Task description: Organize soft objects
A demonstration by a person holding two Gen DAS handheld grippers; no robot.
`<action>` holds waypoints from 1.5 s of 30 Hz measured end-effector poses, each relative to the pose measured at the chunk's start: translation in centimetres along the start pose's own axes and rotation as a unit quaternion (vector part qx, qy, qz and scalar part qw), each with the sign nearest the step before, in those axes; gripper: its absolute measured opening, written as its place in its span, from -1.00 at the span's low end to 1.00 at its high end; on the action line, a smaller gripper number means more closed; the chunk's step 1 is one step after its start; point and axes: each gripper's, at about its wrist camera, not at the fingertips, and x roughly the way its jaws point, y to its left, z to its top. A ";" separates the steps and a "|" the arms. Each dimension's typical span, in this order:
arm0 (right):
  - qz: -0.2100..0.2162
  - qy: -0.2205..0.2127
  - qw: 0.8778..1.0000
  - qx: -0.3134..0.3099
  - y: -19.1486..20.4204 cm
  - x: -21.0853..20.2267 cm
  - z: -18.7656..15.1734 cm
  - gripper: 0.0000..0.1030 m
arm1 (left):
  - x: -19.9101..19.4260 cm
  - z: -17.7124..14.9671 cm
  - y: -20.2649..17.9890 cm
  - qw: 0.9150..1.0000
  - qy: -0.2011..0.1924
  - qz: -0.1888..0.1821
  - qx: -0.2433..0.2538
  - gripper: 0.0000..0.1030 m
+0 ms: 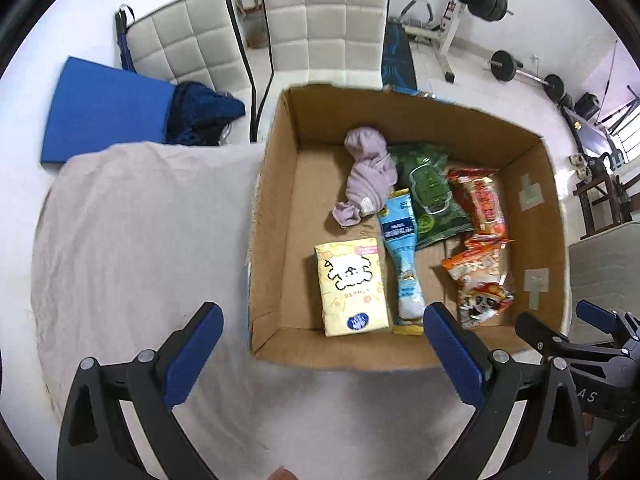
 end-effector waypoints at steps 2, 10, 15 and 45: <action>0.005 -0.016 1.000 -0.006 0.0 -2.0 -1.1 1.00 | -1.7 -0.8 -0.2 1.000 -0.016 0.003 0.002 0.99; 0.026 -0.069 0.997 -0.013 -0.8 -10.1 -6.2 1.00 | -10.4 -4.3 -1.2 0.997 -0.083 0.004 0.001 0.99; 0.043 -0.099 0.994 -0.003 -2.0 -15.3 -9.4 1.00 | -14.9 -6.3 -1.9 0.995 -0.101 -0.009 0.007 0.99; 0.037 -0.211 0.977 -0.011 -3.8 -33.1 -22.3 1.00 | -29.0 -14.4 -2.9 0.982 -0.187 -0.028 0.003 0.99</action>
